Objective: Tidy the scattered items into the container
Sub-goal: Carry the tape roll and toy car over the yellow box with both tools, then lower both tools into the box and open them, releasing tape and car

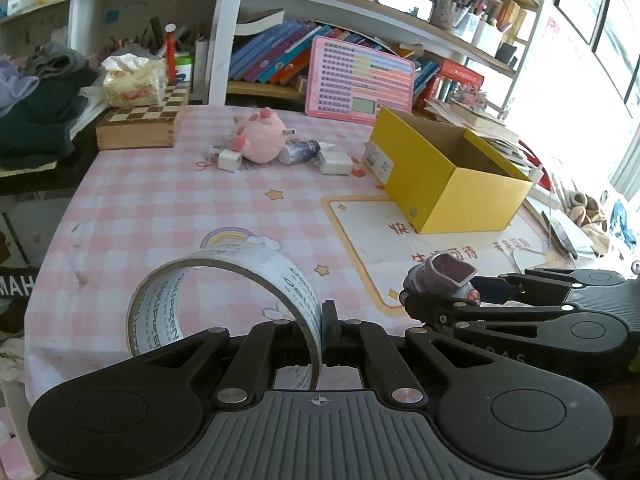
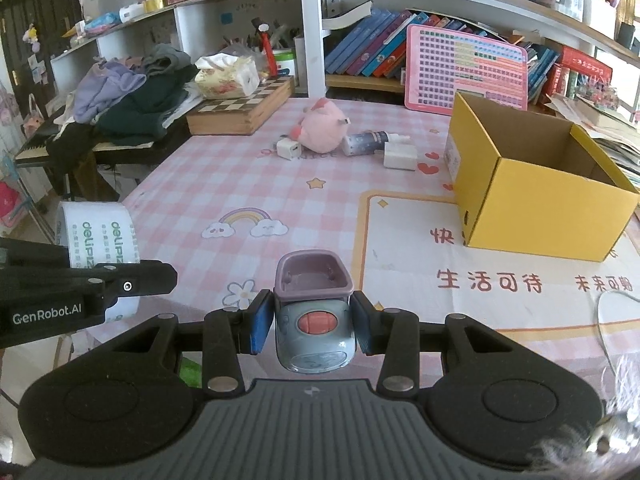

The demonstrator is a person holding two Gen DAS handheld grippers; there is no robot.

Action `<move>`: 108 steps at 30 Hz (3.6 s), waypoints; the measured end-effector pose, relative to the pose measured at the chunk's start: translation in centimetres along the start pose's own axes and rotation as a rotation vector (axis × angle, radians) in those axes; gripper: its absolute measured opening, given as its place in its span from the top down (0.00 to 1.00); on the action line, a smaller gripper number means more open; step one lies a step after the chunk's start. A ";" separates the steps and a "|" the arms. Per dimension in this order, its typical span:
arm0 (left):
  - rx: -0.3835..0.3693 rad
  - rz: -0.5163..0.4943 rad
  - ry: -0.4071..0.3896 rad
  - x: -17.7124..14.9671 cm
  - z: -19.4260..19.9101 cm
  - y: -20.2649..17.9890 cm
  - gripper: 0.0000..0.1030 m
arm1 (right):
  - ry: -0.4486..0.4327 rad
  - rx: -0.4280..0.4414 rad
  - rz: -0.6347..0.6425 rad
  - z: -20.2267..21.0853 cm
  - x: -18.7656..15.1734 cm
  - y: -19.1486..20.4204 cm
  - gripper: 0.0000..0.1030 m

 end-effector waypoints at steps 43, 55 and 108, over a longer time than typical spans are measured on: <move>-0.276 -0.278 0.151 0.7 -7.0 -12.1 0.97 | 0.040 -0.263 -0.245 4.4 -5.0 -12.0 0.62; -0.332 -0.344 0.154 1.7 -8.6 -13.5 0.97 | 0.036 -0.294 -0.257 3.7 -4.0 -13.5 0.62; -0.187 -0.648 0.213 20.2 -29.7 -20.6 0.96 | -0.006 -0.126 0.417 -14.8 15.8 -30.0 0.61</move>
Point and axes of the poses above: each gripper's, at about its wrist camera, not at the fingertips, and z roughly against the way its jaws point, y to its left, x to its top, the point moved 1 cm from there along -z, roughly the way its jaws point, and after that the axes turned 8 degrees about -x, right-handed, at the moved point
